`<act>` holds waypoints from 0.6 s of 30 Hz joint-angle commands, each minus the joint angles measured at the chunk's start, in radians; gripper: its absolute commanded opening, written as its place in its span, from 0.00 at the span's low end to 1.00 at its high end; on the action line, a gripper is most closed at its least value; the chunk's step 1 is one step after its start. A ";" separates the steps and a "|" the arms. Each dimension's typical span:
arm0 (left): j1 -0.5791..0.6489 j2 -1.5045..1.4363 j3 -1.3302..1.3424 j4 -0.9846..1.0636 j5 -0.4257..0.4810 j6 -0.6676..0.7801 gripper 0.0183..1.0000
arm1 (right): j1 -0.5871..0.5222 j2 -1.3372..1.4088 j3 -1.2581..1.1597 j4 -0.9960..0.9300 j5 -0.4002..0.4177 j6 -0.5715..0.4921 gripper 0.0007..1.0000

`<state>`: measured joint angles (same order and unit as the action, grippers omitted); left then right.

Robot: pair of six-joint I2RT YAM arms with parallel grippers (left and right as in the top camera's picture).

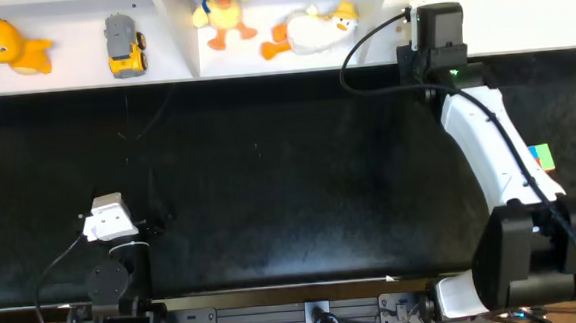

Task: Store Toys

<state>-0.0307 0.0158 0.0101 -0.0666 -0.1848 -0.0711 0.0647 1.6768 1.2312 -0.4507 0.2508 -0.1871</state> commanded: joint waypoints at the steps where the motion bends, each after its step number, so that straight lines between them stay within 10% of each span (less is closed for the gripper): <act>1: 0.003 -0.013 -0.002 -0.002 -0.015 0.022 1.00 | -0.015 0.020 0.042 0.033 -0.036 -0.009 0.06; 18: 0.003 -0.013 -0.002 -0.002 -0.015 0.022 1.00 | -0.021 0.095 0.042 0.159 -0.105 -0.009 0.07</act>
<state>-0.0307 0.0158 0.0101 -0.0666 -0.1848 -0.0711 0.0475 1.7527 1.2331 -0.3058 0.1600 -0.1921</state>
